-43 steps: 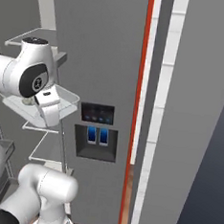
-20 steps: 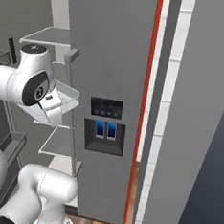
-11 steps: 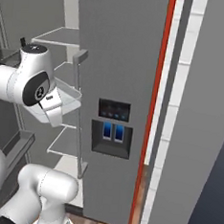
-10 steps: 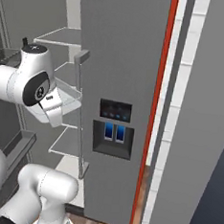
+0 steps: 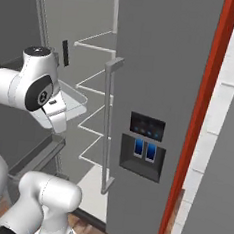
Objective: Place two dumplings into each of the tupperware containers and then place the containers in the fridge.
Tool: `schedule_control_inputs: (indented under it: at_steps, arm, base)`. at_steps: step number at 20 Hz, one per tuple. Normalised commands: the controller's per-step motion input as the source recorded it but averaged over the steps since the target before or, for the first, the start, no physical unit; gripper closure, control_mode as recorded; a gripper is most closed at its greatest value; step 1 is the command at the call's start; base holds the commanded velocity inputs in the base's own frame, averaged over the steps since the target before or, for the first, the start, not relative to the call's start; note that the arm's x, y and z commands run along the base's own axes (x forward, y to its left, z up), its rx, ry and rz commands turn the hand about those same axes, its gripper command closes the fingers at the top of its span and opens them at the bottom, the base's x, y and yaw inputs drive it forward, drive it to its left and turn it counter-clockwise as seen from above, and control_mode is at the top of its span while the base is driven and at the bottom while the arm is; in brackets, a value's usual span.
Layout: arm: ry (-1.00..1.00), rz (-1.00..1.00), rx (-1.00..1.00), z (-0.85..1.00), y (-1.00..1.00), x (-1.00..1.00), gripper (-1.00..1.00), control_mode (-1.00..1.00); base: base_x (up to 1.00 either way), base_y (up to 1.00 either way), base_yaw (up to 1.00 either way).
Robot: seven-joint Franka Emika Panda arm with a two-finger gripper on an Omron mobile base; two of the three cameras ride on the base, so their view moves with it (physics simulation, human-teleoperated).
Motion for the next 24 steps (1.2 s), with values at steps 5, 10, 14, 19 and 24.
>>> schedule_control_inputs:
  at_steps: [5,10,14,19,24]
  arm:
    - [0.0,0.0,0.0,0.0,0.0,0.0,1.0,1.0]
    - [0.0,0.0,0.0,0.0,0.0,0.0,1.0,1.0]
    - [0.0,0.0,0.0,0.0,0.0,0.0,1.0,1.0]
    - [0.0,0.0,0.0,0.0,0.0,0.0,1.0,1.0]
    - [0.0,0.0,0.0,0.0,0.0,0.0,1.0,1.0]
  base:
    - [0.36,0.03,0.24]
    - [0.38,0.06,0.22]
    - [0.25,0.25,0.17]
    - [0.24,0.47,0.09]
    - [0.19,0.46,0.01]
